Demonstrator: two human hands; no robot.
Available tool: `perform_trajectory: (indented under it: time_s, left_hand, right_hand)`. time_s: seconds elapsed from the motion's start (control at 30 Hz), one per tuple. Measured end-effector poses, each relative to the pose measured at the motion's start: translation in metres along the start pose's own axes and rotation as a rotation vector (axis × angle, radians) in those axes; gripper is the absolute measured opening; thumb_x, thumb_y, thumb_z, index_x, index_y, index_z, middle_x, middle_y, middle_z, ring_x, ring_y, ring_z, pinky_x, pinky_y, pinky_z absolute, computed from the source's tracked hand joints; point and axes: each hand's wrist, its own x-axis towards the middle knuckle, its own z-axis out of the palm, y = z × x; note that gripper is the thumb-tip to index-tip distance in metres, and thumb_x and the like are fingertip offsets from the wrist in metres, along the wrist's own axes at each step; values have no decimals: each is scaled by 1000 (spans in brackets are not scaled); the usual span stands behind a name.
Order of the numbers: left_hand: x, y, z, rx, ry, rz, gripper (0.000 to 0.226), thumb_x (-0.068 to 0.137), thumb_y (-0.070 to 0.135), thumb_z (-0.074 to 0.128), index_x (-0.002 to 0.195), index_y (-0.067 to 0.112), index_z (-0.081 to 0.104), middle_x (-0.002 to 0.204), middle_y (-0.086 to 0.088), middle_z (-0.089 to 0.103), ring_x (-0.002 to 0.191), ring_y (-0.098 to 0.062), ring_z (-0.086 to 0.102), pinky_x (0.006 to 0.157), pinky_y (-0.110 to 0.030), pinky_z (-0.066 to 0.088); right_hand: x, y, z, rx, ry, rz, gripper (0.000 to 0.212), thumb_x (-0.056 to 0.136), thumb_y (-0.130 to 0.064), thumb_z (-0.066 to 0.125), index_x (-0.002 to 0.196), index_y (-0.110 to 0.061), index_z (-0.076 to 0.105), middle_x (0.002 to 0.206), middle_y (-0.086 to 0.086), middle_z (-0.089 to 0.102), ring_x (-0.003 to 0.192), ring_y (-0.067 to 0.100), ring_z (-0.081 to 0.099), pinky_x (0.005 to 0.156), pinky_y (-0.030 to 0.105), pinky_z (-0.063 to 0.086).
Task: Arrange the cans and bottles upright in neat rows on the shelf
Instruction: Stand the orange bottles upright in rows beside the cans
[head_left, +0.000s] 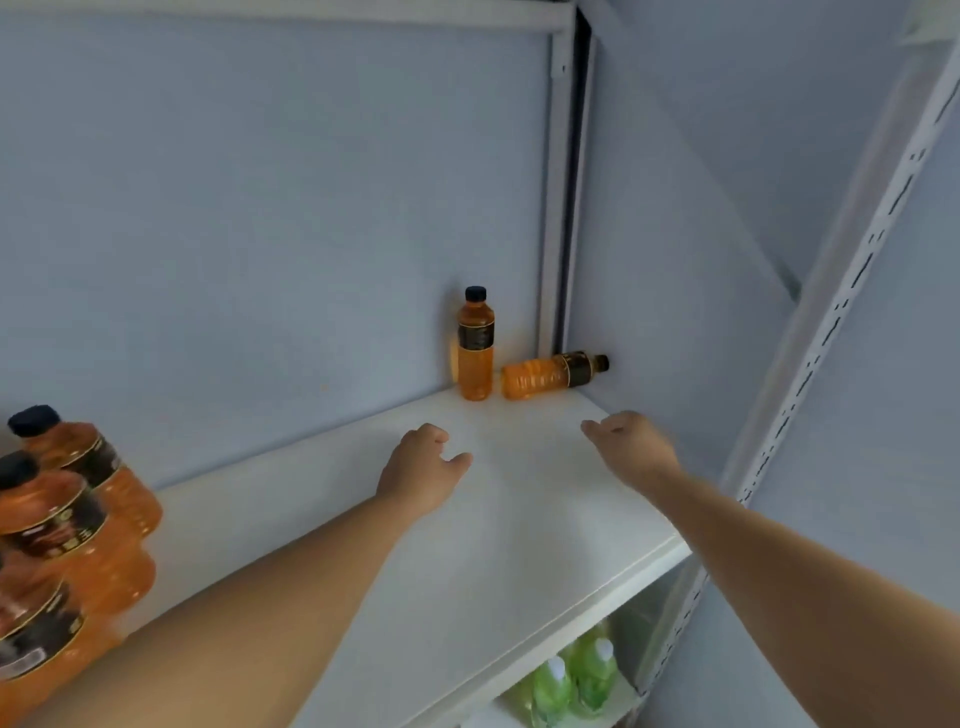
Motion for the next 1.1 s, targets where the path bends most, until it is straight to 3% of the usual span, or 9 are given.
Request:
perform_trajectory:
  time_s: [0.13,0.23,0.37,0.47,0.6,0.8,0.93,1.03,1.1]
  left_hand:
    - [49,10,11,-7,3,-31,66,86,54,71,138,18,53,135,-2,60,119,-22,60,91,-31,47]
    - [80,17,17,-21,16,-49,74,84,54,75,143,16,50,139,-5,58,122,-24,60,98,-36,50]
    - [118,30,21,-81,76,-41,75,77,47,84,136,13,54,133,-8,58,113,-29,63,91,-39,53]
    - [136,39,27,-141,109,-65,77,70,45,90,131,12,54,129,-10,59,113,-32,63,90,-42,54]
    - [151,46,31,-248,96,-70,80,71,35,91,136,17,49,135,-8,61,118,-32,62,100,-49,52]
    - [158,51,37,-257,118,-38,50,77,25,87,111,27,52,114,-5,69,106,-29,66,91,-45,53]
    - [156,51,36,-211,128,-16,46,77,30,87,108,27,53,108,0,68,102,-27,66,87,-40,53]
    - [152,48,33,-204,134,-25,48,76,35,87,113,25,58,109,3,68,103,-24,66,85,-37,51]
    - [147,45,32,-188,134,-23,49,76,38,86,114,25,59,109,6,67,104,-23,66,84,-35,49]
  right_hand:
    - [58,-6,-4,53,37,53,40,94,-53,54,80,-16,58,78,3,62,70,22,59,59,29,42]
    - [97,-12,-3,86,8,103,43,93,-57,54,103,-17,62,95,7,65,96,31,64,80,36,48]
    - [138,-15,5,285,-4,201,60,87,-59,61,112,-5,64,95,8,67,85,26,64,69,32,47]
    - [156,-16,13,357,-46,252,78,86,-65,60,132,-3,54,112,11,63,83,23,57,66,31,42]
    - [177,-17,23,422,-90,305,92,84,-71,58,143,-3,45,125,13,57,86,22,48,76,30,37]
    - [194,-25,30,596,-98,360,108,74,-66,75,151,-3,34,143,14,50,120,30,52,88,34,41]
    - [194,-28,32,682,-86,405,104,72,-60,80,148,-2,38,132,12,56,110,27,56,86,34,43]
    - [186,-33,35,741,-34,359,75,74,-55,81,126,-7,56,99,3,63,83,16,59,67,30,43]
    - [180,-41,35,777,-17,275,64,75,-50,82,119,-8,60,99,5,67,85,17,64,65,30,46]
